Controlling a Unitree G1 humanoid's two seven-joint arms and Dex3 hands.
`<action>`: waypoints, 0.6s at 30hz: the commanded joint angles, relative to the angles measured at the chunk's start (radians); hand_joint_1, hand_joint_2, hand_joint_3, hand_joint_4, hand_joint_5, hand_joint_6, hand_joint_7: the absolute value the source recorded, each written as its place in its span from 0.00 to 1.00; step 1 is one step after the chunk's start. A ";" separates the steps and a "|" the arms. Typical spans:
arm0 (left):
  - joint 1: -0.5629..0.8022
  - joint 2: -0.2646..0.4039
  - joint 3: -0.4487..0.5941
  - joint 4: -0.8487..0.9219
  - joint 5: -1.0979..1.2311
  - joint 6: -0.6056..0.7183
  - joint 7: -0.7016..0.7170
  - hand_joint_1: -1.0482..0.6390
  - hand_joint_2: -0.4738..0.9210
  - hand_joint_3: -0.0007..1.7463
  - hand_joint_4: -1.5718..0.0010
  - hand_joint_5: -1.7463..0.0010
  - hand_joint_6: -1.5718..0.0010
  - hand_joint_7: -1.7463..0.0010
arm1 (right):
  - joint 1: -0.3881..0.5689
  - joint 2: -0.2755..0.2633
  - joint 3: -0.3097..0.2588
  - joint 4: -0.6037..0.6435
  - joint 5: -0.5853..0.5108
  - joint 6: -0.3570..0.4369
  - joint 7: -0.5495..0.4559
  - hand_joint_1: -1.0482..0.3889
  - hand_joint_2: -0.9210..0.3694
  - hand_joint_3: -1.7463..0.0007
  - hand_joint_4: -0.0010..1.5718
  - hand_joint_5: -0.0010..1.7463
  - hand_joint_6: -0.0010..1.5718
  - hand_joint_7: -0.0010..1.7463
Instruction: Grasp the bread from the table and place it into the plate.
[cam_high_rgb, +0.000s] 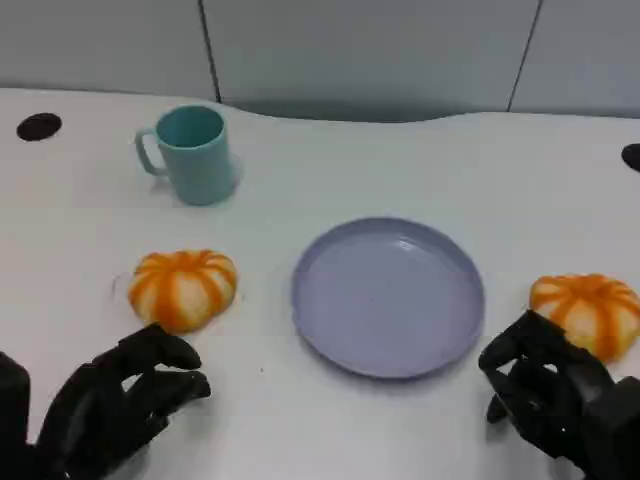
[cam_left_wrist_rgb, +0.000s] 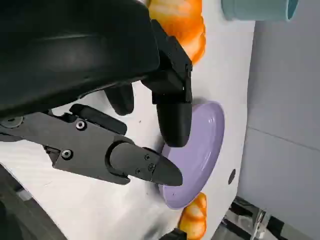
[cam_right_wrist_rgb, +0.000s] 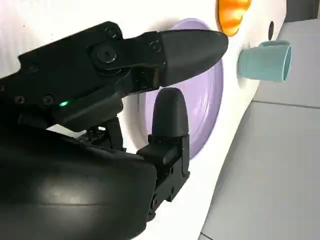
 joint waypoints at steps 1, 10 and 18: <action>0.011 0.016 0.000 0.002 0.011 0.007 0.005 0.38 1.00 0.01 0.68 0.00 0.69 0.14 | 0.006 -0.012 -0.010 -0.011 0.001 0.005 -0.004 0.55 0.00 0.80 0.36 1.00 0.24 1.00; 0.008 0.015 -0.001 0.009 0.011 -0.001 0.003 0.38 1.00 0.01 0.69 0.00 0.69 0.13 | 0.003 -0.006 -0.012 -0.008 0.005 0.010 -0.011 0.54 0.00 0.80 0.37 1.00 0.24 1.00; 0.007 0.013 0.004 0.006 0.003 0.014 0.007 0.38 1.00 0.01 0.68 0.00 0.69 0.14 | 0.002 -0.011 -0.010 -0.010 0.002 0.009 -0.007 0.55 0.00 0.80 0.36 1.00 0.24 1.00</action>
